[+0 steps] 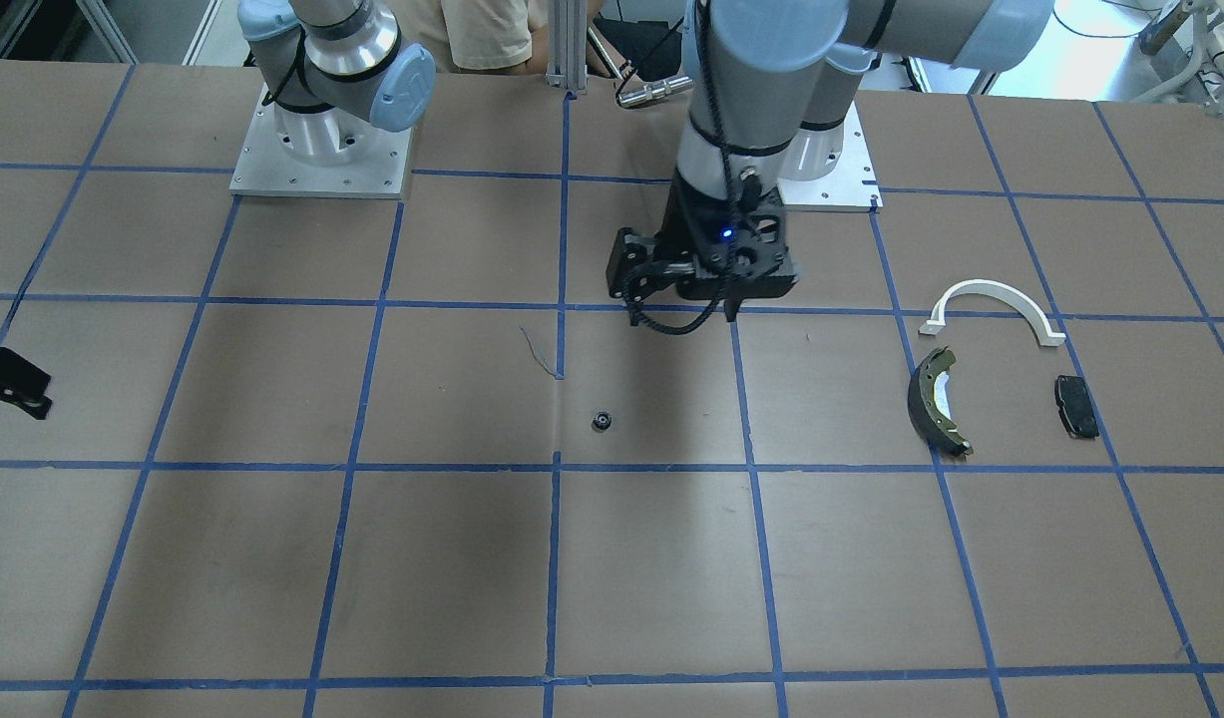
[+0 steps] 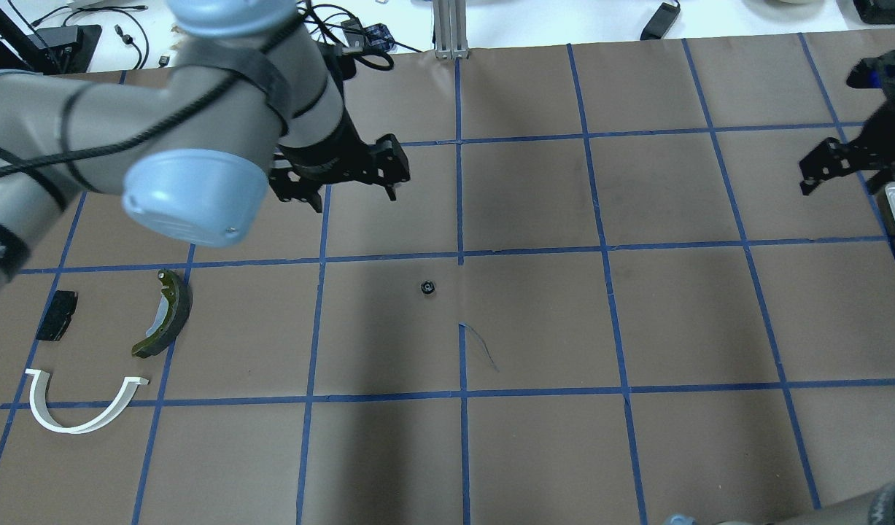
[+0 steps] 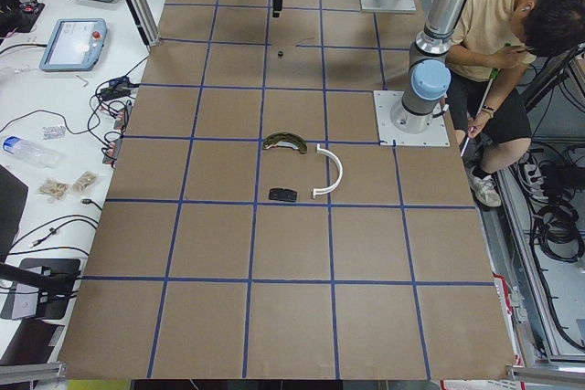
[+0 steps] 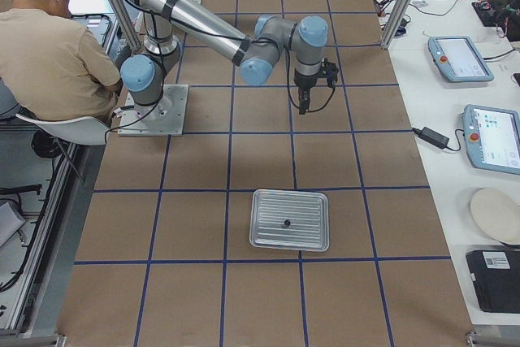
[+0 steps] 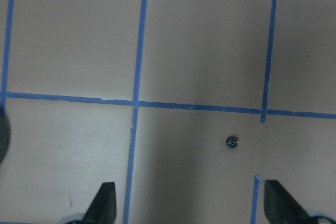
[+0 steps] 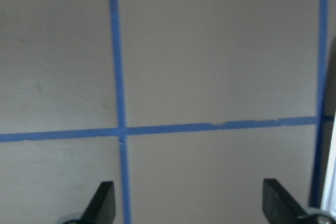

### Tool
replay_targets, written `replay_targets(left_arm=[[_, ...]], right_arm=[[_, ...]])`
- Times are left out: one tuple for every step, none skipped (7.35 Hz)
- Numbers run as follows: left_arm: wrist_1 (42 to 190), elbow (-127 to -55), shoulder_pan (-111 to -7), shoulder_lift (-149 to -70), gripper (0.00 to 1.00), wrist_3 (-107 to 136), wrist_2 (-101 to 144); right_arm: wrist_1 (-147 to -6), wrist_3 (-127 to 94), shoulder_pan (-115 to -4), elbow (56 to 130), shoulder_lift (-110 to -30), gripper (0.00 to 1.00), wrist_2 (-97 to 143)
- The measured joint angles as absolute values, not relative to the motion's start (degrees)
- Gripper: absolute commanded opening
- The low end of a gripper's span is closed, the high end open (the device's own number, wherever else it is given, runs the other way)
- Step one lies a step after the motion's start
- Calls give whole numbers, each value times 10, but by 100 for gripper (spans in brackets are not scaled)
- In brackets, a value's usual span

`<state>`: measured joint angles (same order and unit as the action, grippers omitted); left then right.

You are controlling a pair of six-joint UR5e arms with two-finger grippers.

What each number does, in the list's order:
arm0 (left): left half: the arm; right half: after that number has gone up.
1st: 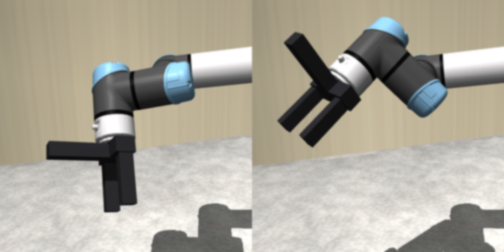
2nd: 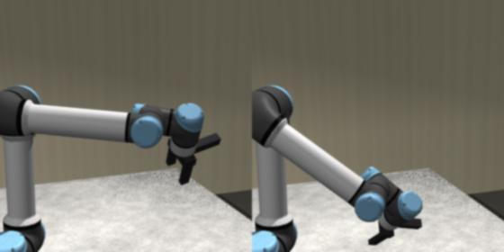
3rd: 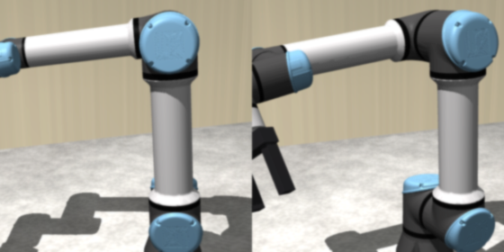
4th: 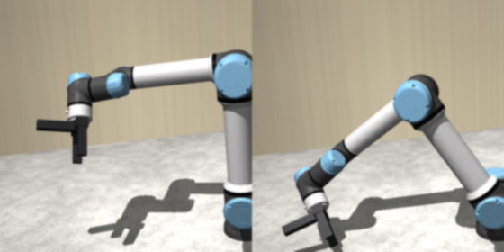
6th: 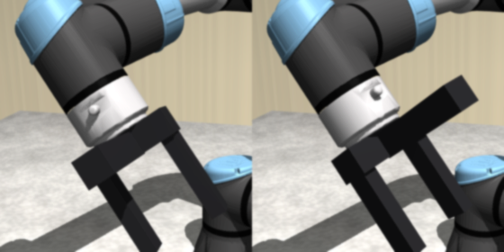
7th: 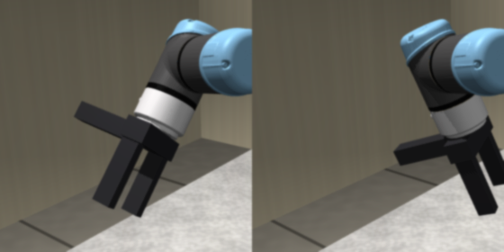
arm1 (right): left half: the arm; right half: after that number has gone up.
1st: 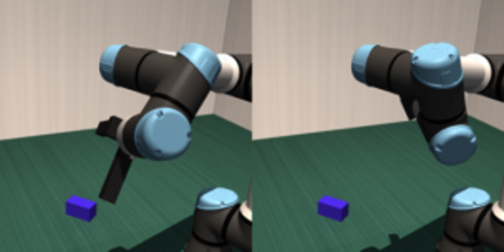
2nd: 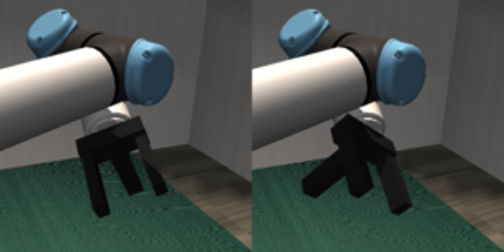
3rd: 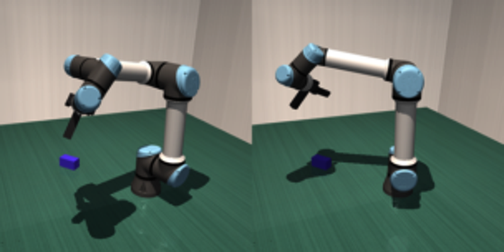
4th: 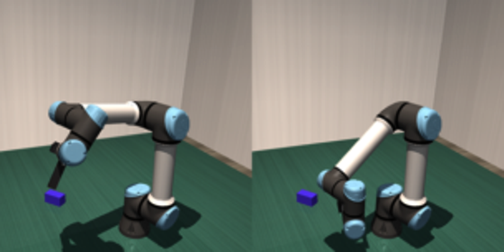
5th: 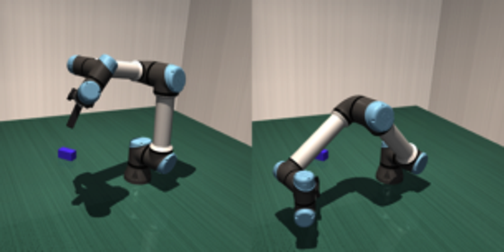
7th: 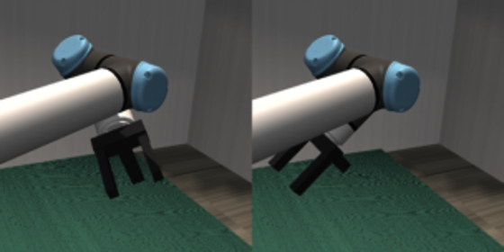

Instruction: Place bearing gear from tray to pile

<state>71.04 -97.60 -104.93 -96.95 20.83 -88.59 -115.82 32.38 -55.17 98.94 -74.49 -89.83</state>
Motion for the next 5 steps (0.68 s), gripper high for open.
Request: replay_targets(left_arm=[[674, -1014, -1074, -994, 100, 227, -886], [636, -1061, -1090, -1011, 100, 241, -887], [591, -1097, -1103, -1018, 100, 257, -888], [551, -1113, -1109, -1029, 100, 266, -888], [528, -1117, -1111, -1045, 100, 267, -888]], right_arm=[[-1178, 397, -492, 976, -717, 100, -897], [-1201, 463, -442, 958, -682, 100, -896], [-1216, 516, -402, 938, -645, 100, -894], [-1233, 551, -379, 921, -613, 96, -892], [-1253, 572, -368, 910, -587, 94, -892]])
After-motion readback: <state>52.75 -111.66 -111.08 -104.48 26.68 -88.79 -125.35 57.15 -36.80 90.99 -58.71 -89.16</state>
